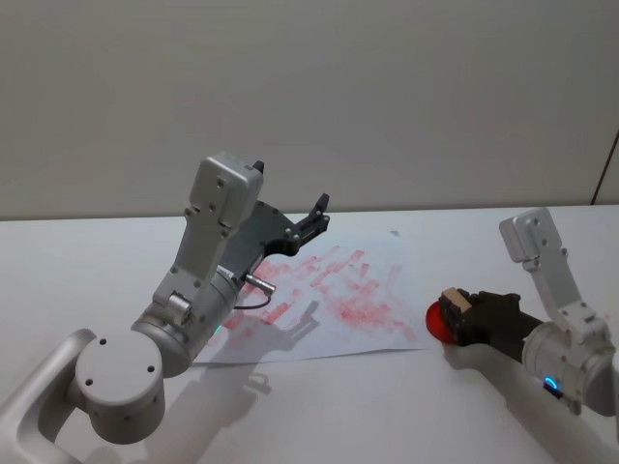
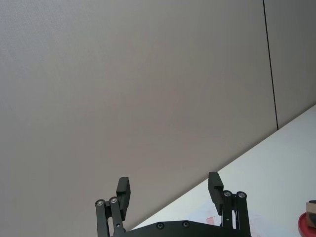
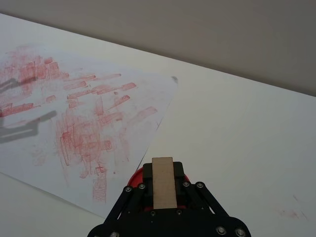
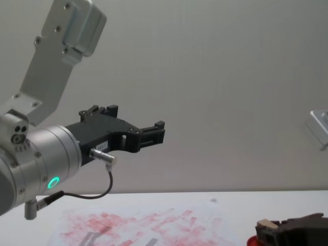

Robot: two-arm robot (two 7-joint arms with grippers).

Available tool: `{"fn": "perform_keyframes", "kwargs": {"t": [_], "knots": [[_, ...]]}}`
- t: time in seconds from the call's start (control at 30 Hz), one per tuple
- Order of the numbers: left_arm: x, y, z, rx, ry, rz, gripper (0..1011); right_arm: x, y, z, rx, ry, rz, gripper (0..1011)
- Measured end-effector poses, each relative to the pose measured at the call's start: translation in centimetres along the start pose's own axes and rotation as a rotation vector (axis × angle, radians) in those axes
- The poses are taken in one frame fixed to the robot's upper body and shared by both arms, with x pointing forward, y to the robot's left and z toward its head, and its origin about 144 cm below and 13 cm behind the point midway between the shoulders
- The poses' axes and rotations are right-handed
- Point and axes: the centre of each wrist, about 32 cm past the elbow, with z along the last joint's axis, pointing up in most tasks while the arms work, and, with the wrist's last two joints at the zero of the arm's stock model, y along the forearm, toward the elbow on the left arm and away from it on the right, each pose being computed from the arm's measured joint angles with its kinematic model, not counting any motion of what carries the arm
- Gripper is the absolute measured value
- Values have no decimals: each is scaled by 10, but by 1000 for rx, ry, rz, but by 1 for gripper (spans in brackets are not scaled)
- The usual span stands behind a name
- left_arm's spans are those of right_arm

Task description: Use the one hand to pick up the stamp and affix it onto the A4 paper.

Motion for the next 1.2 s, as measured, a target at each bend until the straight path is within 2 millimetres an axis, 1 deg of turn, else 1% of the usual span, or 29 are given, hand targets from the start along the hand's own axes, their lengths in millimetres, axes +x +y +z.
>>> {"fn": "perform_keyframes", "kwargs": {"t": [0.27, 0.47, 0.5, 0.57, 0.63, 0.8, 0.9, 1.2], "knots": [[0, 0, 0, 0, 0, 0, 1001, 1, 0, 7, 40, -34, 21, 219], [0, 0, 0, 0, 0, 0, 1001, 1, 3, 22, 105, -75, 69, 219], [0, 0, 0, 0, 0, 0, 1001, 1, 3, 22, 105, -75, 69, 218], [0, 0, 0, 0, 0, 0, 1001, 0, 6, 31, 140, -94, 103, 219], [0, 0, 0, 0, 0, 0, 1001, -1, 8, 34, 152, -100, 116, 219], [0, 0, 0, 0, 0, 0, 1001, -3, 17, 45, 188, -115, 173, 219], [0, 0, 0, 0, 0, 0, 1001, -5, 25, 52, 201, -120, 224, 219], [0, 0, 0, 0, 0, 0, 1001, -10, 45, 60, 170, -106, 314, 219]]}}
